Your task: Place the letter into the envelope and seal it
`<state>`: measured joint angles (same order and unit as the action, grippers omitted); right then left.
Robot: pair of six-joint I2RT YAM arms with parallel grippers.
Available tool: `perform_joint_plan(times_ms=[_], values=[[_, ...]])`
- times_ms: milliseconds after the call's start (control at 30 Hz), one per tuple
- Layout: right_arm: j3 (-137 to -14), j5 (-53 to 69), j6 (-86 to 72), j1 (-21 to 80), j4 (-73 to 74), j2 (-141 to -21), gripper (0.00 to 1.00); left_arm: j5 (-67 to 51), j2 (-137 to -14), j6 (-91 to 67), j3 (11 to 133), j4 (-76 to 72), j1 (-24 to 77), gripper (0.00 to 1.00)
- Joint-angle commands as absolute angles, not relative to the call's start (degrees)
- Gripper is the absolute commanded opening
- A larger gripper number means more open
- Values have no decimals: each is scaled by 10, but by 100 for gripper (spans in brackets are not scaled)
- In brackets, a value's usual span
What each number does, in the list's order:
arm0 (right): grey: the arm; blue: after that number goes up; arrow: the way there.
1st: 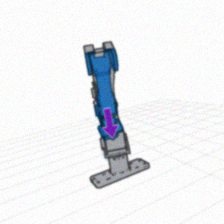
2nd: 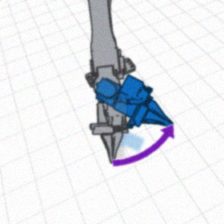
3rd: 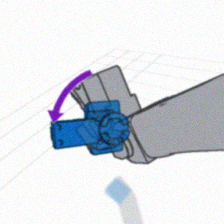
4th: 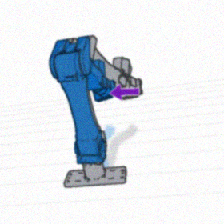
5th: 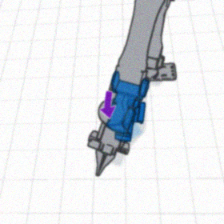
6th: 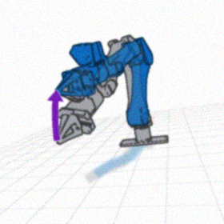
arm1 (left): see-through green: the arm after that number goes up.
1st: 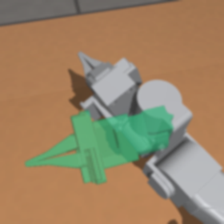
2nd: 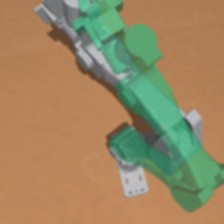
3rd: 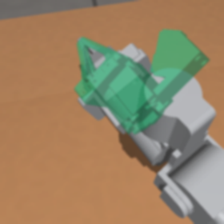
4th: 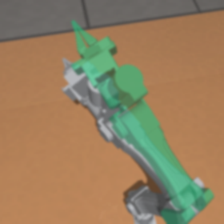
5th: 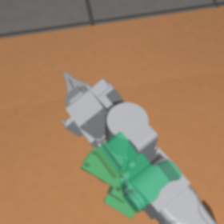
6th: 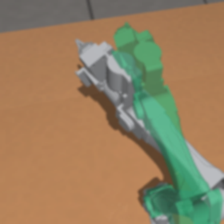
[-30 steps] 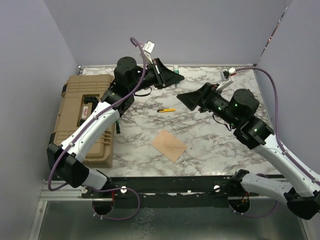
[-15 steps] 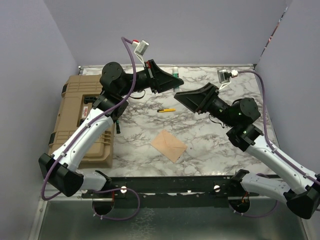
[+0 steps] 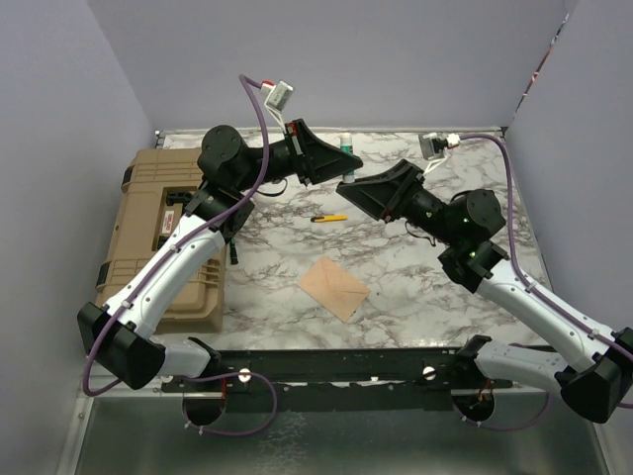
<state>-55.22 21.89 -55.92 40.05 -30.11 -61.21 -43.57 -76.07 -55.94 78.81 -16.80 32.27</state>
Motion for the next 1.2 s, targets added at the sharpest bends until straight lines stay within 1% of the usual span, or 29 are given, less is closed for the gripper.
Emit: perform_joint_plan(times_ms=[0,167,267,367,400,467,533,567,633,767,833,900,1000,1067,1167], values=[[-566,216,-560,400,-340,-615,45,-448,-749,-567,777,-187,322,0],[-570,205,-556,399,-334,-617,41,-448,-747,-568,773,-190,322,0],[-572,195,-556,400,-316,-618,41,-447,-745,-569,770,-191,322,0],[-569,181,-565,400,-302,-616,55,-444,-743,-569,768,-191,322,0],[-568,177,-569,400,-298,-615,58,-442,-743,-569,767,-191,322,0],[-564,169,-577,399,-297,-613,60,-439,-741,-569,764,-191,322,0],[-562,163,-583,400,-296,-612,59,-436,-741,-569,761,-191,322,0],[-562,163,-585,400,-294,-613,57,-434,-740,-570,759,-191,322,0],[-561,165,-588,400,-295,-613,47,-433,-740,-571,757,-191,322,0],[-562,179,-586,400,-303,-618,18,-430,-738,-573,754,-192,322,0],[-572,194,-568,400,-295,-622,5,-424,-736,-575,752,-192,322,0],[-589,206,-531,400,-268,-626,1,-412,-734,-579,751,-191,321,0],[-638,225,-429,400,-164,-642,1,-386,-732,-586,753,-187,322,0],[-682,230,-325,400,-78,-659,1,-370,-734,-587,758,-178,322,0],[-739,192,-209,400,35,-686,1,-345,-741,-585,772,-155,322,0]])
